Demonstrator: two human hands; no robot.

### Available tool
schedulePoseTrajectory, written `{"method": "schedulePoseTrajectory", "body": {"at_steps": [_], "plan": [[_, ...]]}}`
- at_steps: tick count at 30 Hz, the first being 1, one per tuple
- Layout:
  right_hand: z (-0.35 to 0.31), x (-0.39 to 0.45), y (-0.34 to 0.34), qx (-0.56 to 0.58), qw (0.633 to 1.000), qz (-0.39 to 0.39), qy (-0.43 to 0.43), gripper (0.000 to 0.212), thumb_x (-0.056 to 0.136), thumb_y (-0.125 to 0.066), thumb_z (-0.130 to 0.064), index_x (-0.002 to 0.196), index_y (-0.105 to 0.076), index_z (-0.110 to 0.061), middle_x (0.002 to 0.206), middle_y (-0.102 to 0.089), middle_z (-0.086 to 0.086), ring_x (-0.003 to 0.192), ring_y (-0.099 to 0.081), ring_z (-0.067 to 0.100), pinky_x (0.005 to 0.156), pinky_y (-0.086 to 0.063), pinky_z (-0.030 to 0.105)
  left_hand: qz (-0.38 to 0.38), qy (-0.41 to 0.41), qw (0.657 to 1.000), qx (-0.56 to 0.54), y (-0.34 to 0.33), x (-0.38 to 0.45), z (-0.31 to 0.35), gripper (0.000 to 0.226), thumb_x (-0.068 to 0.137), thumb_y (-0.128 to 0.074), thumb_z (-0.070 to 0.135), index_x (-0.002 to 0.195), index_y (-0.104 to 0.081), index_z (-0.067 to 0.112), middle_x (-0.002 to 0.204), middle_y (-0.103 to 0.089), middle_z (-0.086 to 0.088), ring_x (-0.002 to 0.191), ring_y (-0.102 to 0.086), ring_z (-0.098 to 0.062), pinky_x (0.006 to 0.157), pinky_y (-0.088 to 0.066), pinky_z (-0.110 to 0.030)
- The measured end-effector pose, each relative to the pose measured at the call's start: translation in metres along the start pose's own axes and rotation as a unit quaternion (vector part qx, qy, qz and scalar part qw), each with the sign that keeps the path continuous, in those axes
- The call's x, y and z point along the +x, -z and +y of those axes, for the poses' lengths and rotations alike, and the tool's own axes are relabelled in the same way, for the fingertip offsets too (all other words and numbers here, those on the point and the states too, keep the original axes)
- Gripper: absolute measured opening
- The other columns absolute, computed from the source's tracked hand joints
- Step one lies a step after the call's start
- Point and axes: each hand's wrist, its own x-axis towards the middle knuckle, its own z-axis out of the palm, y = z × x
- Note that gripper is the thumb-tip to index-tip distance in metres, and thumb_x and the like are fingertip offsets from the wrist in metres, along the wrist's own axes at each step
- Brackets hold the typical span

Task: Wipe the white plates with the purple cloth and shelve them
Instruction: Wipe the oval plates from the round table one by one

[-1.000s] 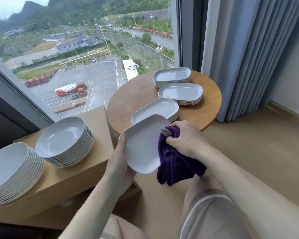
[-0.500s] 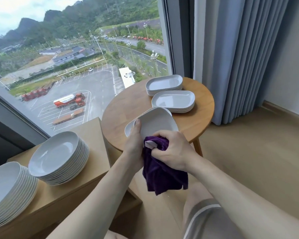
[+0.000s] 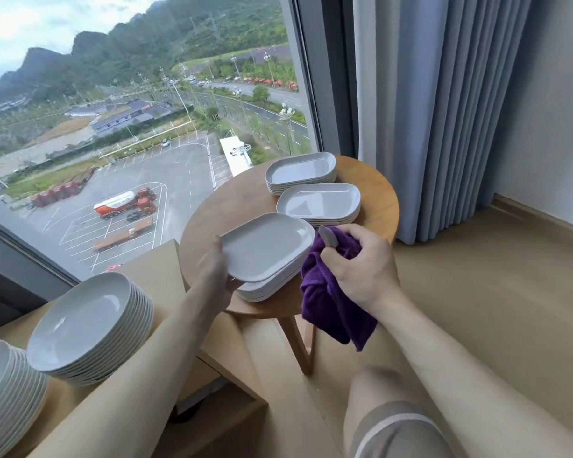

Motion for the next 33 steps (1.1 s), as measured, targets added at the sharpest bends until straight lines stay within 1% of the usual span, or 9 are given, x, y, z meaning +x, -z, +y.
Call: {"method": "schedulePoseTrajectory", "body": {"at_steps": [2,6,10,14,18,23,26,29,33], "plan": [[0.002,0.004,0.005,-0.021,1.000,0.014,-0.001,0.010,0.081,-0.074,-0.030,0.091,-0.072,-0.029,0.079,-0.071,-0.021,0.078,-0.065,0.002,0.063,-0.046,0.010,0.014,-0.016,0.999,0.048,0.004,0.011,0.000,0.025,0.104,-0.052,0.051,0.094,-0.056,0.028,0.103,-0.063,0.002,0.095,-0.064,-0.021,0.086,-0.057,-0.044],[0.004,0.011,0.013,-0.056,0.998,0.035,-0.006,0.007,0.082,-0.074,-0.031,0.088,-0.072,-0.029,0.077,-0.071,-0.020,0.079,-0.063,0.000,0.064,-0.045,0.009,0.045,-0.089,0.968,0.232,0.018,0.035,-0.004,0.046,0.097,-0.052,0.059,0.088,-0.062,0.016,0.093,-0.061,-0.007,0.091,-0.059,-0.031,0.082,-0.049,-0.038],[0.007,0.015,0.019,-0.073,0.996,0.037,-0.029,0.006,0.082,-0.073,-0.034,0.086,-0.071,-0.029,0.075,-0.071,-0.018,0.077,-0.063,0.001,0.064,-0.045,0.015,0.021,-0.117,0.942,0.313,0.020,0.036,-0.001,0.027,0.099,-0.049,0.037,0.090,-0.061,0.015,0.093,-0.057,-0.003,0.089,-0.051,-0.025,0.079,-0.038,-0.037],[0.008,0.014,0.018,-0.085,0.994,0.039,-0.048,0.011,0.083,-0.074,-0.040,0.086,-0.070,-0.030,0.076,-0.070,-0.017,0.077,-0.063,0.003,0.067,-0.048,0.021,0.022,-0.121,0.927,0.354,0.018,0.043,0.001,0.008,0.078,-0.049,0.025,0.077,-0.052,0.018,0.078,-0.041,-0.008,0.074,-0.036,-0.022,0.070,-0.027,-0.038],[0.006,0.014,0.017,-0.098,0.994,0.023,-0.048,0.013,0.083,-0.073,-0.042,0.089,-0.070,-0.031,0.080,-0.071,-0.015,0.079,-0.064,0.005,0.069,-0.051,0.025,-0.001,-0.128,0.915,0.384,0.011,0.044,0.006,0.006,0.066,-0.047,0.019,0.070,-0.044,0.015,0.073,-0.032,-0.005,0.073,-0.029,-0.022,0.067,-0.021,-0.038],[0.008,0.012,0.012,-0.106,0.994,0.008,-0.040,0.014,0.083,-0.071,-0.044,0.090,-0.070,-0.032,0.087,-0.071,-0.015,0.084,-0.064,0.004,0.074,-0.054,0.027,-0.001,-0.162,0.888,0.430,-0.020,0.042,0.026,0.019,0.079,-0.052,0.011,0.066,-0.040,0.020,0.065,-0.033,-0.002,0.067,-0.029,-0.025,0.058,-0.019,-0.034],[0.008,0.014,0.013,-0.110,0.993,0.008,-0.040,0.012,0.083,-0.071,-0.042,0.090,-0.070,-0.033,0.087,-0.070,-0.016,0.084,-0.062,0.002,0.071,-0.051,0.022,-0.014,-0.162,0.868,0.470,-0.054,0.044,0.044,0.009,0.091,-0.052,0.014,0.084,-0.053,0.020,0.073,-0.040,-0.002,0.057,-0.032,-0.021,0.050,-0.020,-0.030],[0.008,0.017,0.019,-0.105,0.993,0.018,-0.045,0.011,0.083,-0.071,-0.042,0.090,-0.069,-0.034,0.088,-0.069,-0.016,0.084,-0.062,0.002,0.069,-0.045,0.018,-0.026,-0.165,0.832,0.529,-0.089,0.056,0.053,0.014,0.094,-0.051,0.026,0.095,-0.063,0.019,0.083,-0.054,-0.003,0.064,-0.044,-0.017,0.055,-0.031,-0.030],[0.010,0.021,0.026,-0.096,0.993,0.045,-0.055,0.009,0.082,-0.072,-0.040,0.086,-0.068,-0.033,0.084,-0.069,-0.014,0.080,-0.062,0.004,0.066,-0.046,0.018,-0.059,-0.163,0.794,0.582,-0.129,0.060,0.049,0.021,0.105,-0.048,0.020,0.093,-0.058,0.007,0.074,-0.043,-0.003,0.061,-0.035,-0.010,0.038,-0.035,-0.012]]}}
